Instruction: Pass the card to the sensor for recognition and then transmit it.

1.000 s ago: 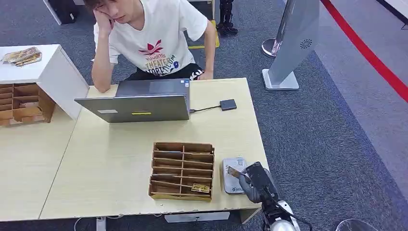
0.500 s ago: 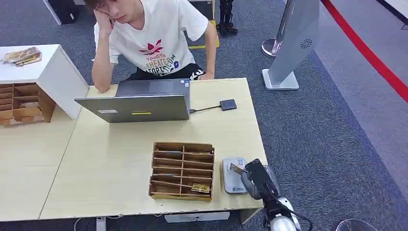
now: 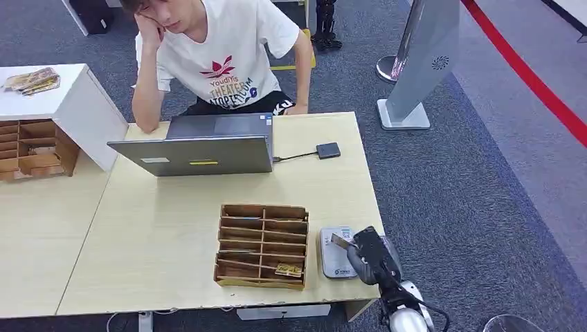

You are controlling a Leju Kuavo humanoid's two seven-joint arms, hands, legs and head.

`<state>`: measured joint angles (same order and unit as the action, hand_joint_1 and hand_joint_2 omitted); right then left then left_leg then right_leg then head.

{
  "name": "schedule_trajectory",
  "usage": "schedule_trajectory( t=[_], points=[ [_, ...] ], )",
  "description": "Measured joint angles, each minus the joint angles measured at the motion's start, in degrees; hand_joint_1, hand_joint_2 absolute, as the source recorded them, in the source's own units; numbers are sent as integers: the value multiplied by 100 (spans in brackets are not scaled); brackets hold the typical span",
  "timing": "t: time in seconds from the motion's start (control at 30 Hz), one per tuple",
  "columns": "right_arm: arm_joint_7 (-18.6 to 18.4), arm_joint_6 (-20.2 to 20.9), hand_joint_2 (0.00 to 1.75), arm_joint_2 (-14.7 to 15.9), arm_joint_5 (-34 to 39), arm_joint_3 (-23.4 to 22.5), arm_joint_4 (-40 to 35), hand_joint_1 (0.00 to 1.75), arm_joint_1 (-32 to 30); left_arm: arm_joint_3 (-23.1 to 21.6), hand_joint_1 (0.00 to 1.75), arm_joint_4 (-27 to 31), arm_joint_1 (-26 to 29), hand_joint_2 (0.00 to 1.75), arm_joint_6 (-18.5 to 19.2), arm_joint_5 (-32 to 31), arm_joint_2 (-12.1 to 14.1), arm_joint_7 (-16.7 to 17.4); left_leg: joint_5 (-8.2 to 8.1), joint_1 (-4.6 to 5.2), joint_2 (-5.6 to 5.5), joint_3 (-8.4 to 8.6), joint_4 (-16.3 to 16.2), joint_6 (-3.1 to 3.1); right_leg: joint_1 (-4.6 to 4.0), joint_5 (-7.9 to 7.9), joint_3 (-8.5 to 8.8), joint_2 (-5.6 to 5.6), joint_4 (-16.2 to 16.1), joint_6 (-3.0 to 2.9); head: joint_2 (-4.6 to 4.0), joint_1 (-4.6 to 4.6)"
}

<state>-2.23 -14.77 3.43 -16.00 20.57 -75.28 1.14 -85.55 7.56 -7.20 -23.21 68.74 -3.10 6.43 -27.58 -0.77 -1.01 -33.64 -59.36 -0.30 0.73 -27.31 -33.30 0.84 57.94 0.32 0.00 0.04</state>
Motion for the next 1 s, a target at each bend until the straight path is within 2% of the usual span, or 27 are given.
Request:
schedule_trajectory(
  t=[0.17,0.37,0.73,1.0],
  points=[
    [236,415,175,-13,702,-96,-114,175,-46,0,0,0,1,0,-2,17,0,-7,0,0,0,0,0,0,0,0,0,0,0,0,0,0],
    [413,1130,175,-15,1880,-164,-352,175,-129,0,0,0,1,0,-22,26,2,-28,0,0,0,0,0,0,0,0,-1,0,0,0,2,0],
    [389,1333,175,17,2445,-225,-422,175,-131,2,0,0,5,0,-52,50,4,-70,0,0,0,0,0,0,0,0,0,0,0,0,0,0],
    [299,1331,175,208,2502,-183,-216,175,6,0,0,2,4,0,-52,48,4,-70,0,0,0,-1,0,0,0,0,0,0,0,0,0,0]
  ],
)
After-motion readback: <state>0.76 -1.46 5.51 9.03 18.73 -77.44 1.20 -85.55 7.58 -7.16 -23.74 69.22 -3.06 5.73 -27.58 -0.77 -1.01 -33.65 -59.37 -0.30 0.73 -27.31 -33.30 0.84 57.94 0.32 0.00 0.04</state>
